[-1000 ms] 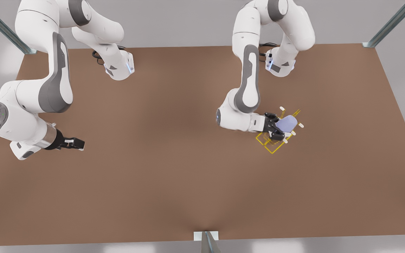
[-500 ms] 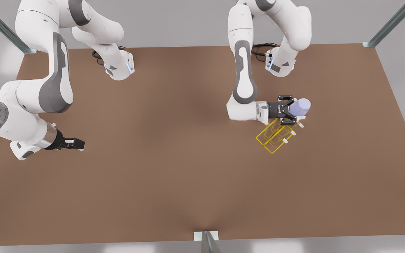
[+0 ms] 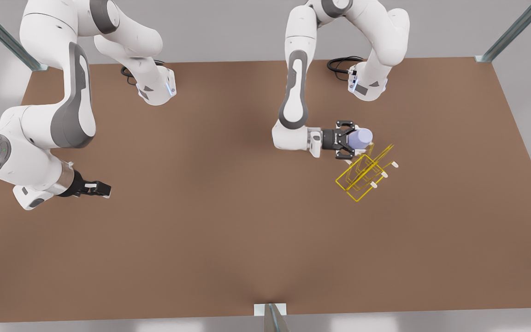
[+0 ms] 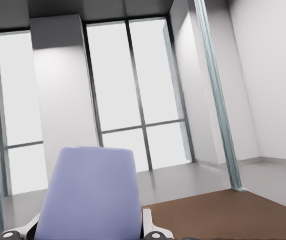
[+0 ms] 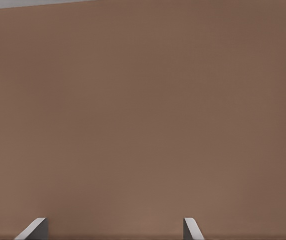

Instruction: Place the cup on the cup holder

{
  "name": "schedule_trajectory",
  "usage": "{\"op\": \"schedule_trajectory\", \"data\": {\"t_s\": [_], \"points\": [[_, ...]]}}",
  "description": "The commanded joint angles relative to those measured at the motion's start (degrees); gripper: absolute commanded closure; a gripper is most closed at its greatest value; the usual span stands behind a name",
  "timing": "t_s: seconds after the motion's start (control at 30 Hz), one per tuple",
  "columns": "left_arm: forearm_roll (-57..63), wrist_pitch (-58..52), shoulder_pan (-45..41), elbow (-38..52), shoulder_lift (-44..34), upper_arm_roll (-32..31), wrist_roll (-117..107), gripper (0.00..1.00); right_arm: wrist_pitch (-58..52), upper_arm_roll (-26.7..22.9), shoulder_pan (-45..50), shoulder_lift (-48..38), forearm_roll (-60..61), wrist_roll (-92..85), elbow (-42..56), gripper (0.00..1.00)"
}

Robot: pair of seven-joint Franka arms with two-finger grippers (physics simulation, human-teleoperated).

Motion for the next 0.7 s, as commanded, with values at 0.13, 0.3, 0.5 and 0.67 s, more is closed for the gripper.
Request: {"op": "schedule_trajectory", "data": {"t_s": [0.13,0.3,0.5,0.67], "points": [[-3.8,3.9,-0.3,4.5,1.7,-1.1,5.8,0.23,-0.2,0.0,0.0,0.0,0.1,0.0,0.0,0.00],[-4.1,5.7,1.0,6.0,3.3,-1.3,4.7,0.23,-0.5,0.0,0.0,0.0,0.0,0.1,0.0,0.00],[-1.0,6.9,3.5,5.9,7.1,-0.4,4.6,0.23,-0.5,0.0,0.0,0.0,-0.1,0.1,0.0,0.00],[-0.4,8.4,5.7,7.5,7.2,-0.5,4.4,0.23,-0.6,0.0,0.0,0.0,-0.1,0.2,0.0,0.00]]}}
